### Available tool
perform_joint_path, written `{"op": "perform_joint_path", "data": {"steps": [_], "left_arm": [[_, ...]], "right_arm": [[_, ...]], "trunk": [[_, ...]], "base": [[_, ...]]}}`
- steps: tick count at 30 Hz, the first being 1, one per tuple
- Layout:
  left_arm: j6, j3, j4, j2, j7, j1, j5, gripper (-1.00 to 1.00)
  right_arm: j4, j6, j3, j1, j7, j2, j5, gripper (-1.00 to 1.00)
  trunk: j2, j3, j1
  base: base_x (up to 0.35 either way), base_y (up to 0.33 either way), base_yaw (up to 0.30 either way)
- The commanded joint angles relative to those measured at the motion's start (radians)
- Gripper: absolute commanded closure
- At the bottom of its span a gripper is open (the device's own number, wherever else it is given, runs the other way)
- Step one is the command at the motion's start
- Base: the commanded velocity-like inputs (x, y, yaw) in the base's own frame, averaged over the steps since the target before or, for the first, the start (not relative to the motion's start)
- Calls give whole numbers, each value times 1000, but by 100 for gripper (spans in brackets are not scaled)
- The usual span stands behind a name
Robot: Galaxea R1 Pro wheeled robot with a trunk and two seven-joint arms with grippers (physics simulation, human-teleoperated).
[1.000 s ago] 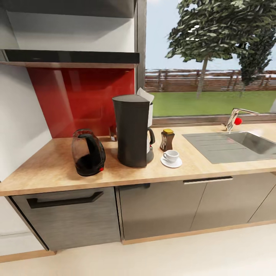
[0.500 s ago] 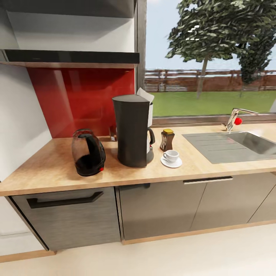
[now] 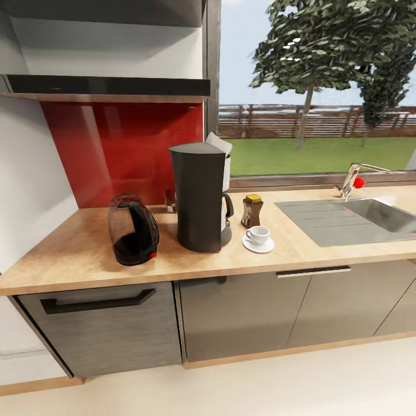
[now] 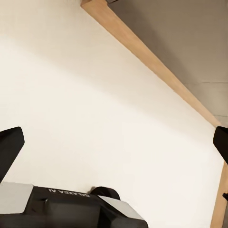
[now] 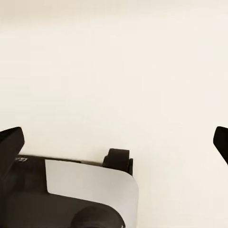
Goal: Set up a coffee station on the kitchen countertop: keep the coffee maker on the countertop, move the bottle of coffee from the kitchen shelf to the counter next to the coffee maker, place a paper coffee filter on top of the coffee maker, put the saucer next to the coffee maker with the coffee cup on the saucer, and place the electric kettle next to the coffee maker.
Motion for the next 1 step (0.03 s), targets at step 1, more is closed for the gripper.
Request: {"op": "perform_joint_path", "data": {"steps": [1], "left_arm": [[8,8,0,-1,-3,-1,-3,-100]], "right_arm": [[4,-7,-9,-2,1,1,10,-100]], "trunk": [[-1,-1,0]], "base": [[0,0,0]]}}
